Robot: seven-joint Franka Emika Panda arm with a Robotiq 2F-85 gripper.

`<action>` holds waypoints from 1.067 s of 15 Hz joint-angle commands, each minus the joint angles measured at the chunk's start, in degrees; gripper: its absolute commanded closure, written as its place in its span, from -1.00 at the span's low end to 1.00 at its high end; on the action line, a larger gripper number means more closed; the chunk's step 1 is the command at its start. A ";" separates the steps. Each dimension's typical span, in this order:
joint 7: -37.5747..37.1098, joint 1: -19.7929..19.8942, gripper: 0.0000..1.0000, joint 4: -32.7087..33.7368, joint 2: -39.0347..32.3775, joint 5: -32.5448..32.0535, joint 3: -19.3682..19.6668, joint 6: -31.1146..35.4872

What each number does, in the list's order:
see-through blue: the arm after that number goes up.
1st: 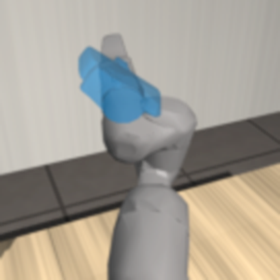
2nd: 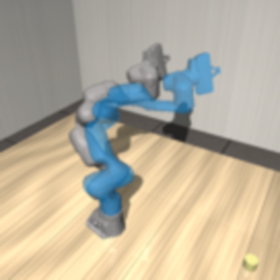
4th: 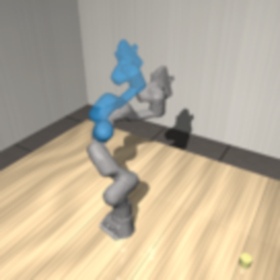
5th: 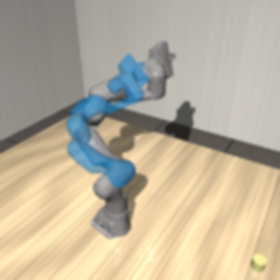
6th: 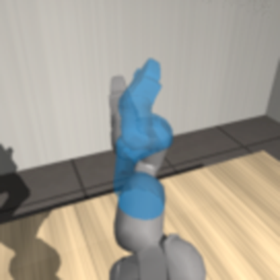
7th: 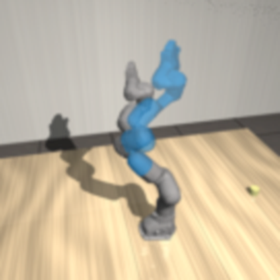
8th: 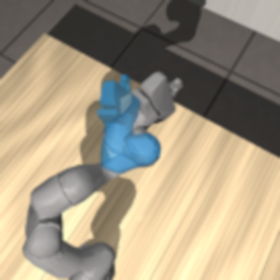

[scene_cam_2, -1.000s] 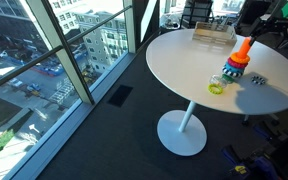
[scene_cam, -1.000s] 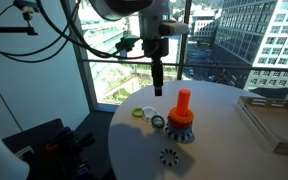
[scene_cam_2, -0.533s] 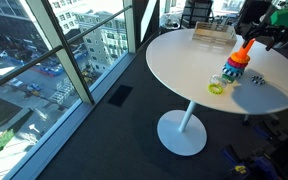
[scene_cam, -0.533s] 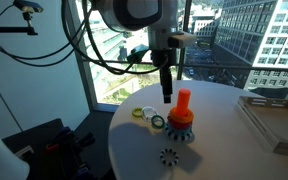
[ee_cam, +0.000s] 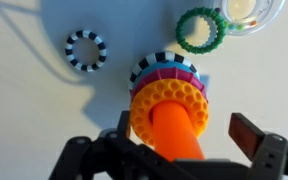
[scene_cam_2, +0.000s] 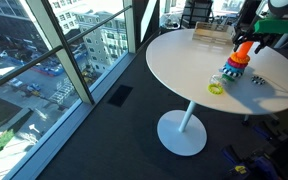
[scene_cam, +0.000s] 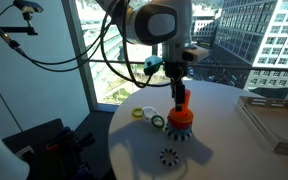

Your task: Put the yellow object on the table

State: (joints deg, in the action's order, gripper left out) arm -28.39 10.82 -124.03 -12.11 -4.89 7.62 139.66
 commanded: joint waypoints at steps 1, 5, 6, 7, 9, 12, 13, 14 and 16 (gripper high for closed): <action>2.86 -1.36 -1.00 3.11 -2.57 2.42 1.44 -1.51; 3.27 -1.93 -1.00 2.99 -3.30 2.72 2.09 -1.65; 3.19 -2.04 -1.00 2.77 -3.33 2.62 2.26 -1.43; 2.87 -2.18 -1.00 2.43 -3.29 2.44 2.46 -1.02; 2.08 -2.49 -1.00 1.88 -3.28 1.81 2.93 0.04; 1.47 -2.94 -1.00 2.03 -3.68 1.49 3.58 -0.25; 1.23 -3.10 -1.00 2.05 -3.82 1.36 3.79 -0.37; 0.97 -3.22 -1.00 2.04 -3.95 1.27 3.98 -0.45; 0.78 -3.38 -1.00 1.94 -4.28 1.36 4.28 -0.19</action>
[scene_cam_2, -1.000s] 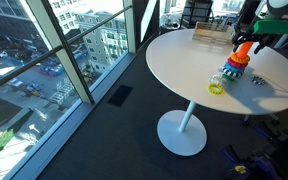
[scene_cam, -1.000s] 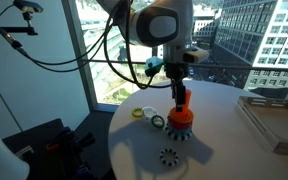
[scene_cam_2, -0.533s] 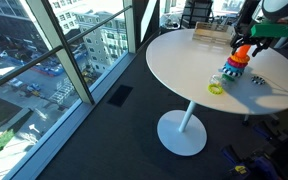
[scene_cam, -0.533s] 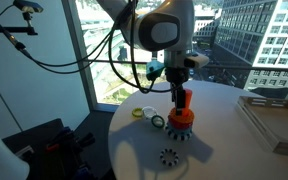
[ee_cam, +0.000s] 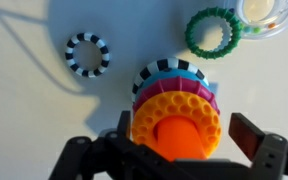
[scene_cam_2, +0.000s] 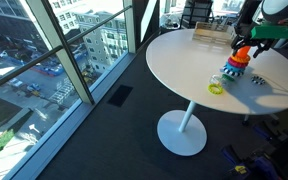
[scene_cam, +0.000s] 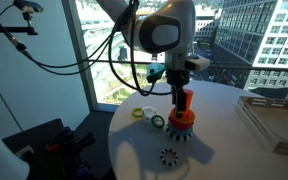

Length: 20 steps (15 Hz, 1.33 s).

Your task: Put the yellow object on the table

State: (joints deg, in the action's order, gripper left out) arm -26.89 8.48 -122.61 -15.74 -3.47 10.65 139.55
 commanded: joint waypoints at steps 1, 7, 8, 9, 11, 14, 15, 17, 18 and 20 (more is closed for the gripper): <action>-0.70 -1.10 -1.00 0.49 -0.86 0.03 1.36 0.00; -0.92 -1.30 -1.00 -0.17 -1.48 0.44 1.72 2.35; -0.98 -1.30 -1.00 -0.31 -1.52 0.57 1.75 2.85; -0.48 -1.08 -1.00 -0.52 -1.54 1.22 1.54 3.35; 0.01 -0.90 -1.00 -0.80 -1.66 2.14 1.34 4.49; 0.53 -0.72 -1.00 -0.90 -2.17 3.90 1.18 5.54; 0.72 -0.66 -1.00 -0.94 -2.33 4.51 1.11 5.88; 0.72 -0.72 -1.00 -1.03 -2.63 5.36 1.15 6.65; 0.76 -0.73 -1.00 -1.02 -2.75 5.80 1.15 6.98; 0.75 -0.82 -0.48 -1.01 -2.93 6.16 1.21 7.48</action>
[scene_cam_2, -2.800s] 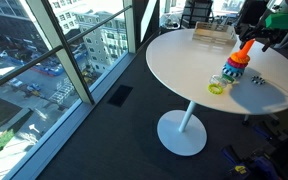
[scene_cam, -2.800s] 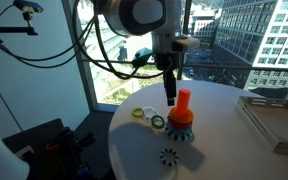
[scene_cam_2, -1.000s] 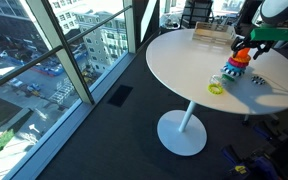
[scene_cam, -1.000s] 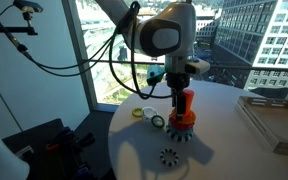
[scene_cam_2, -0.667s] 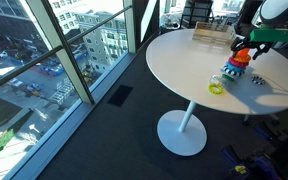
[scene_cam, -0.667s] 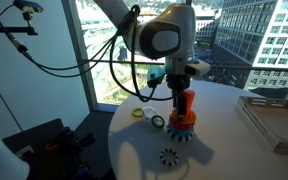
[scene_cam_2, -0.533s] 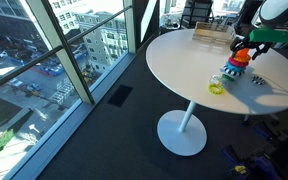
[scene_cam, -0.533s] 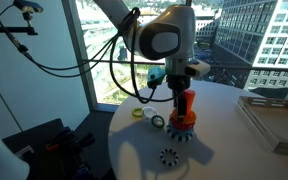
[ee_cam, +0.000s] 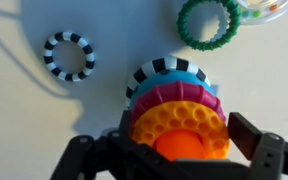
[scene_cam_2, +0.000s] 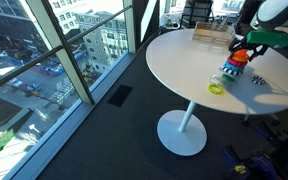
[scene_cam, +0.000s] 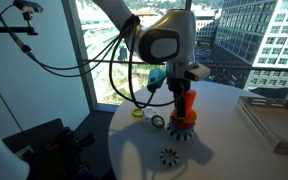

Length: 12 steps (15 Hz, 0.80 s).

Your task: Put the yellow object on the table

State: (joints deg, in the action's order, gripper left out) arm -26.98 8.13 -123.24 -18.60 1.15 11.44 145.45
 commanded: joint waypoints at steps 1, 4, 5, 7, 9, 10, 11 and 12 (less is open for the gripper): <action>0.75 -0.53 -0.33 -0.37 0.02 1.57 0.49 1.84; 0.57 -0.63 -0.02 -0.66 1.20 1.38 0.74 2.48; 0.41 -0.69 -0.01 -0.70 1.46 1.30 0.83 2.52; 0.40 -0.77 0.10 -0.84 2.15 1.14 0.95 2.37; 0.47 -0.81 0.14 -0.91 2.74 1.08 0.89 1.97; 0.53 -0.83 0.18 -0.98 3.17 1.04 0.86 1.76; 0.58 -0.82 0.18 -1.00 3.43 1.03 0.83 1.65; 0.69 -0.83 0.18 -1.07 3.94 0.96 0.81 1.50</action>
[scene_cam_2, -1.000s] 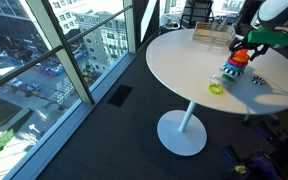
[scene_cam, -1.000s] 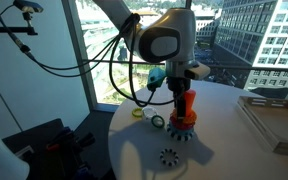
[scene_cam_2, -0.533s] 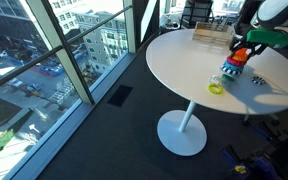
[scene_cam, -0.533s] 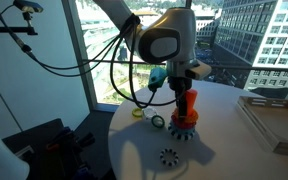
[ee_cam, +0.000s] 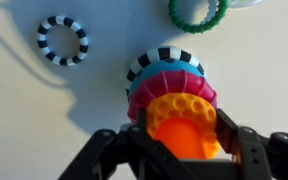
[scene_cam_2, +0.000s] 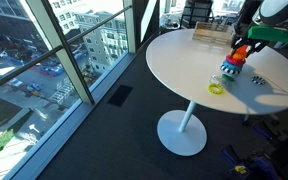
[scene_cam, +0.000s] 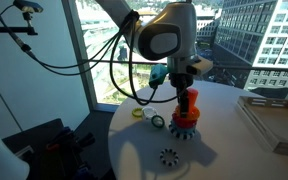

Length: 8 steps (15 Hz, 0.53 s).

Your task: Put the yellow object on the table

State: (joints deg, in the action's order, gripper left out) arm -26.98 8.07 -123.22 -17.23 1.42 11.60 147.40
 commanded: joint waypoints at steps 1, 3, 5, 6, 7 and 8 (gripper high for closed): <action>0.83 -0.78 0.18 -1.16 3.08 0.68 0.61 -0.64; 0.63 -0.91 0.18 -1.27 4.07 0.41 0.67 -0.65; 0.47 -1.01 0.18 -1.51 5.29 0.12 0.69 -0.64; 0.41 -1.05 0.18 -1.70 6.20 -0.07 0.74 -0.90; 0.45 -1.04 0.18 -1.77 6.76 -0.14 0.70 -1.02; 0.23 -1.05 0.18 -1.87 7.52 -0.30 0.74 -1.18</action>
State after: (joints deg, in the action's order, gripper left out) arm -26.98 7.66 -123.36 -13.57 1.41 11.61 147.32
